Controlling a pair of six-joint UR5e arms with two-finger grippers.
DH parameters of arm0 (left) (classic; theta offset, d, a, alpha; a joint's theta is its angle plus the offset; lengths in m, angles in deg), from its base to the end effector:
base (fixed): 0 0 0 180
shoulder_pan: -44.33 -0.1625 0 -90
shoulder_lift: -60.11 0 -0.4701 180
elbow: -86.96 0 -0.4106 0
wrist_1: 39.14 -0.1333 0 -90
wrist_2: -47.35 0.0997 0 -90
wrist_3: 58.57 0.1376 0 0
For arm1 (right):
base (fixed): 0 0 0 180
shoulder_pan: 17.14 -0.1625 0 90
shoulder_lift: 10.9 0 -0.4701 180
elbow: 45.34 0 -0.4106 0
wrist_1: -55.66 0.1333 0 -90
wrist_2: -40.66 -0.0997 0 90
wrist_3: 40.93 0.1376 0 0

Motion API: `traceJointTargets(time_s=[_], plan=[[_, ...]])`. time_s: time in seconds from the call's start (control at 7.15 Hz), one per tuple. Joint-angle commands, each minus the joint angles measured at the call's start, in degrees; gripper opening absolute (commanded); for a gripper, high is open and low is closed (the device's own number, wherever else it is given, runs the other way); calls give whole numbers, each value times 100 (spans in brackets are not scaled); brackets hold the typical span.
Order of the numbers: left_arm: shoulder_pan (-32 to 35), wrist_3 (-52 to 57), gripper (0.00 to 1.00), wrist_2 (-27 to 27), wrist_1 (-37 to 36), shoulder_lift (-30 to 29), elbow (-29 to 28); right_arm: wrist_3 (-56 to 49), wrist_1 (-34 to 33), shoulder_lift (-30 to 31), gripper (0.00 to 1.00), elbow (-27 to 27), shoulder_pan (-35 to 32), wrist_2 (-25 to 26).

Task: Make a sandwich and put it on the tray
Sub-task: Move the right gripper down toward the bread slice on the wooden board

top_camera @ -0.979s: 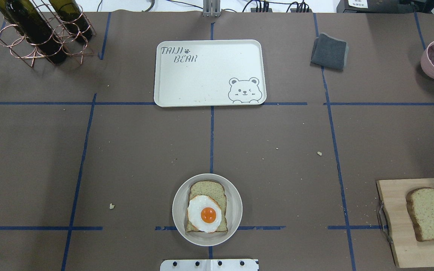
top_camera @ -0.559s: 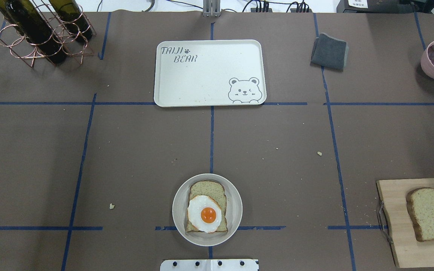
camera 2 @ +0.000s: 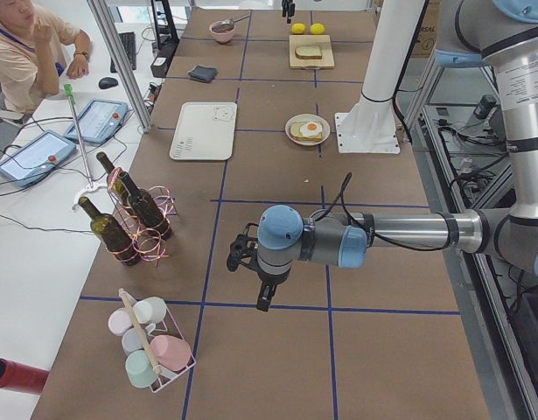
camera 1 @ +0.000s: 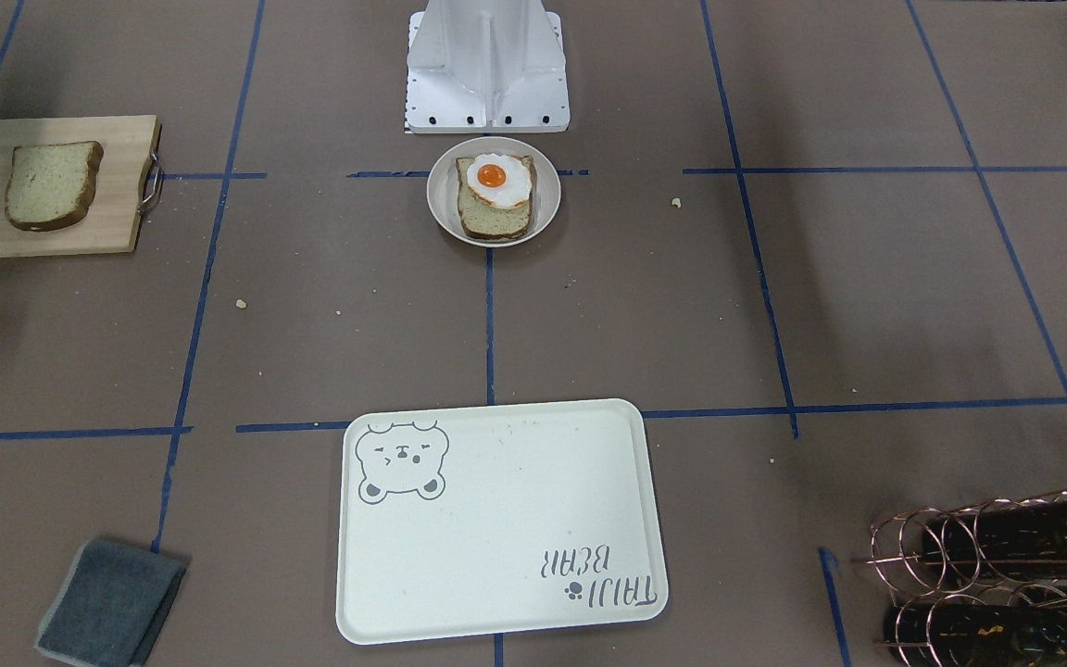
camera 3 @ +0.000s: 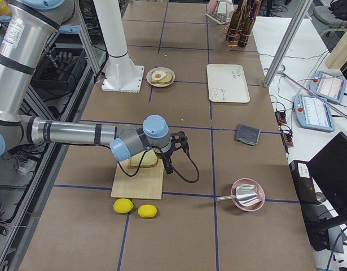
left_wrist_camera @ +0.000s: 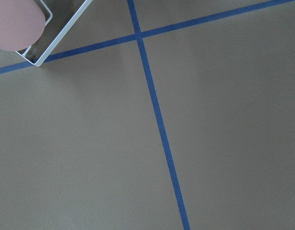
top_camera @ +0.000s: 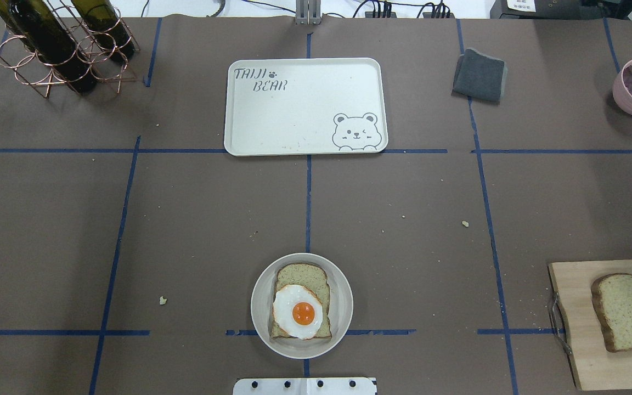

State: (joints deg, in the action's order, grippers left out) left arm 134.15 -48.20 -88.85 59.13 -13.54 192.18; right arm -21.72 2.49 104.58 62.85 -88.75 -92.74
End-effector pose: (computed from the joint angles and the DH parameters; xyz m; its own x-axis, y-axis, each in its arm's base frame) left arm -0.0328 -0.3891 0.7038 0.6800 0.2690 -0.6821 -0.1276 0.9595 0.2512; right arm -0.0708 -0.3359 0.6768 0.6405 -0.2484 0.7267 0.0675 0.9608 0.2689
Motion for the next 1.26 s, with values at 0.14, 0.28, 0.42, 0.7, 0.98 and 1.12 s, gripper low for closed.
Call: traceJointTargets(time_s=[0.14,0.28,0.42,0.7,0.98,1.12], plan=[[0,0,100,-3,43,0,-2,2800,3546,369,88,-1399,1023,367],[0,0,100,-3,43,0,-2,3225,3959,396,83,-1484,1243,428],[0,0,100,-3,43,0,-2,3247,3981,422,79,-1485,1402,437],[0,0,100,-3,43,0,-2,3239,4103,519,76,-1485,1945,708],[0,0,100,-3,43,0,-2,3239,4113,528,67,-1485,2334,921],[0,0,100,-11,43,0,-2,3230,4113,528,66,-1485,2466,991]])
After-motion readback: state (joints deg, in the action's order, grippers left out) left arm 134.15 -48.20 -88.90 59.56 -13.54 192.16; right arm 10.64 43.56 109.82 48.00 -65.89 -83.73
